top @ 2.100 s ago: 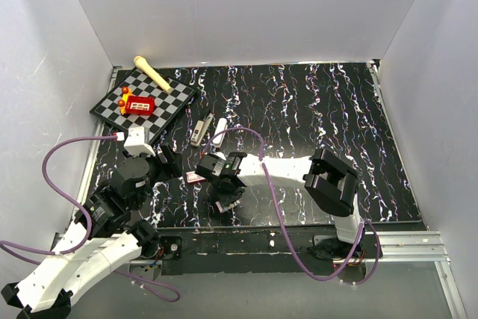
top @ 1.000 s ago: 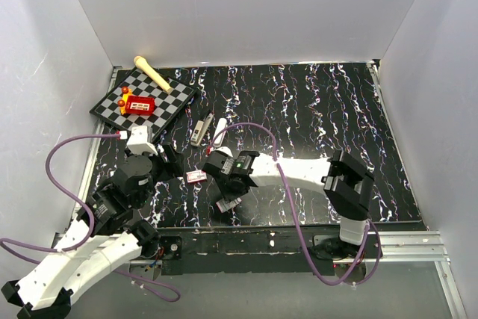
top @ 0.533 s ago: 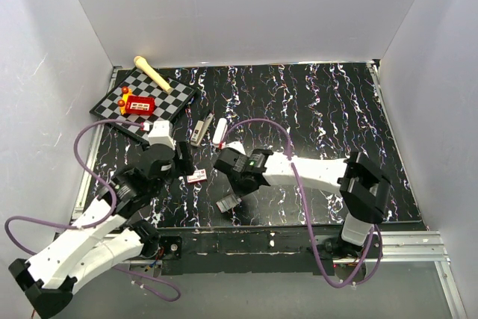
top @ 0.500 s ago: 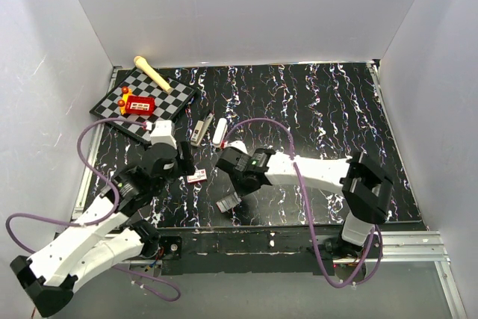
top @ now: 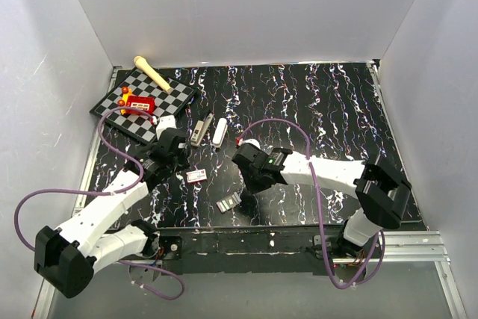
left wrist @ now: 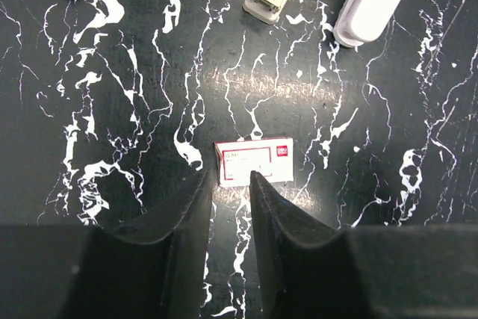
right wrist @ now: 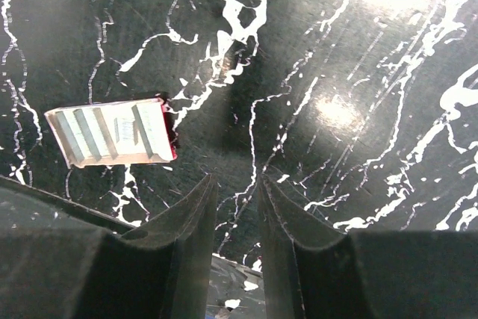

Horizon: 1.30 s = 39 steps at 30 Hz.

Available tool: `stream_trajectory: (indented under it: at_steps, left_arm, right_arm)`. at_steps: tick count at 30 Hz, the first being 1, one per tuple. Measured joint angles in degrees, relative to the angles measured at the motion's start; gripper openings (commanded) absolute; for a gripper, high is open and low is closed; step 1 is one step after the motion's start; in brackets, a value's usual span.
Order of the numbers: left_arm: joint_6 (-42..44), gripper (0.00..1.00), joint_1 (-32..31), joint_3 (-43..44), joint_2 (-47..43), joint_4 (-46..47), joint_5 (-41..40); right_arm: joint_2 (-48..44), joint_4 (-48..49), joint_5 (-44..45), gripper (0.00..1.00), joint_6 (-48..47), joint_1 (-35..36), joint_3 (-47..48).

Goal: Unload the staples from the stapler

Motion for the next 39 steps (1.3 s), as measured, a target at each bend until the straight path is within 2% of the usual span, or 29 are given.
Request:
stream_trajectory:
  at_steps: [2, 5, 12, 29, 39]
  left_arm:
    - [-0.7, 0.21, 1.3, -0.2, 0.8, 0.9, 0.7]
    - [-2.2, 0.12, 2.4, -1.7, 2.3, 2.9, 1.9]
    - [-5.3, 0.00, 5.0, -7.1, 7.2, 7.5, 4.9]
    - [-7.3, 0.00, 7.3, -11.2, 8.7, 14.7, 6.6]
    - [-7.3, 0.00, 7.3, -12.1, 7.8, 14.8, 6.7]
  right_arm:
    - [0.0, 1.1, -1.5, 0.35, -0.4, -0.3, -0.3]
    - [0.0, 3.3, -3.3, 0.34, -0.7, -0.5, -0.5]
    - [1.9, 6.8, -7.3, 0.32, -1.2, -0.5, -0.4]
    - [7.2, 8.6, -12.1, 0.26, -2.1, -1.6, 1.6]
    - [10.1, 8.9, -14.1, 0.28, -2.3, -1.8, 3.3]
